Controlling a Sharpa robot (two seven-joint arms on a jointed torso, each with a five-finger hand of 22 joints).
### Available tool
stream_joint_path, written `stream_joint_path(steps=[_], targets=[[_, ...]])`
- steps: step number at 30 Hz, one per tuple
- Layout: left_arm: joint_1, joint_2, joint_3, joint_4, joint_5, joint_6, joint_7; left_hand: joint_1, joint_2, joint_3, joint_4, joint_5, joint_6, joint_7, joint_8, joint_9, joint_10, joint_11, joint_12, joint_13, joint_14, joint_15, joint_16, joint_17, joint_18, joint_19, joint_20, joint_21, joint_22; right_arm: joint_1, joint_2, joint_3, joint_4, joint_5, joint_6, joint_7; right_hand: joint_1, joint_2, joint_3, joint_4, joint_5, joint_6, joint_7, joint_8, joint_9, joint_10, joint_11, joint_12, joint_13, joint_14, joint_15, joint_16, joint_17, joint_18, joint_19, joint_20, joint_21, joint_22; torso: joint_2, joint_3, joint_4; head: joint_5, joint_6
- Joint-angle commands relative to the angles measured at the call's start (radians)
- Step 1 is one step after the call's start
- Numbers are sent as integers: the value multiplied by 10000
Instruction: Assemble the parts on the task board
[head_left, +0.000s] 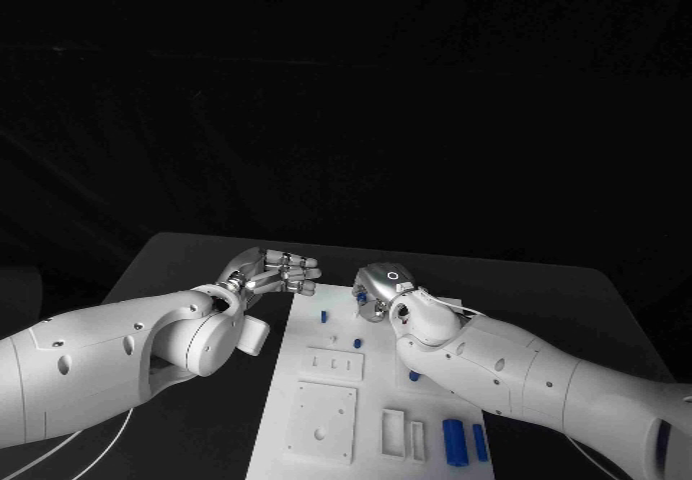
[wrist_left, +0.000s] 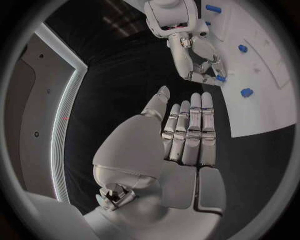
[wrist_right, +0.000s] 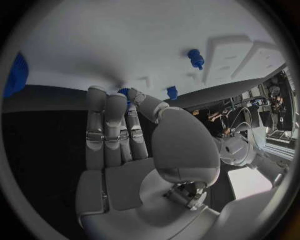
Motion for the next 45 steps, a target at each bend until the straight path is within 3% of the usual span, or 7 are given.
stream_joint_path(steps=[1, 11, 19, 25, 29, 38, 45], targets=[[17, 23, 12, 0, -55, 111, 60, -63, 50, -24, -4, 10, -58, -5, 5, 8, -23, -12, 25, 14, -9, 60, 35, 7, -150, 77, -2, -44, -10, -17, -17, -5, -18, 40, 243, 69, 103, 2, -3, 59, 39, -73, 3, 39, 8, 209, -304, 73, 9, 24, 29, -56, -4, 189, 52, 17, -61, 14, 11, -4, -25, -24, 4], [17, 27, 11, -27, -55, 106, 57, -63, 50, -24, -4, 10, -58, -5, 5, 8, -23, -12, 25, 14, -9, 60, 35, 7, -150, 77, -2, -44, -10, -21, -17, -5, -86, 487, 55, 296, -154, -369, -400, 249, 14, -1126, 265, 29, -37, -971, 39, 79, -2, 16, 320, -227, -110, 252, 28, 267, -719, -229, 11, -5, -6, -55, 14], [17, 9, 11, -60, -55, 93, 68, -66, 60, -54, -31, 1, -68, 2, 3, 7, -42, -5, 23, 13, -11, 63, 34, 7, -151, 77, 0, -33, -54, -20, -129, -5, 22, 1051, -612, 579, 601, -869, -3247, 1322, 209, -2266, 193, 27, -52, -3243, 472, 67, -27, 83, 571, -814, -394, 547, 410, 565, -1698, -1259, 12, -6, -19, -63, 37], [17, -40, 11, -87, -55, 81, 77, -84, 41, -72, -26, -2, -82, 6, 1, 6, -49, -1, 26, 14, -11, 66, 35, 7, -152, 80, 3, -32, -58, -14, -643, 21, 640, 1325, -815, 709, 811, -950, -3678, 1806, 417, -2185, 185, 24, -53, -2687, 423, 77, -12, 99, 549, -829, -356, 525, 486, 556, -1781, -1436, 9, 1, -59, -82, 84], [17, -54, 11, -98, -55, 93, 90, -84, 41, -72, -26, -2, -82, 6, 1, 6, -49, -1, 26, 14, -11, 66, 35, 7, -152, 80, 3, -32, -58, -11, -1285, 235, 1355, 1594, -672, 726, 707, -980, -3822, 1701, 548, -2278, 166, 25, -53, -2644, 377, 77, -10, 118, 541, -873, -371, 455, 453, 538, -1781, -1484, -6, -3, -79, -203, 115], [17, -147, 11, -138, -55, 155, 121, -68, 41, -97, -22, -4, -71, -4, 5, 8, 10, -20, 26, 14, -5, 59, 40, 8, -149, 99, 2, -45, -89, -8, -3032, 847, 2698, 2438, -331, 1136, 503, -645, -3959, 1475, 801, -1954, 433, 25, -50, -1245, 122, 63, 7, 139, 354, -839, -304, 321, 475, 364, -1717, -1460, -6, 49, -365, -265, 196], [15, -147, 8, -280, -55, 199, 134, -58, 58, -90, -34, 7, -67, -4, 5, 8, 26, -25, 25, 13, 0, 54, 41, 6, -154, 102, -6, -42, -95, -14, -3923, 1163, 3162, 2921, 643, 1385, 299, -707, -3344, 1232, 1090, -1762, 203, 36, -23, 1275, -600, 172, 368, 96, -166, -495, 68, 31, 477, -99, -1365, -1124, -16, 134, -570, -296, 206]])
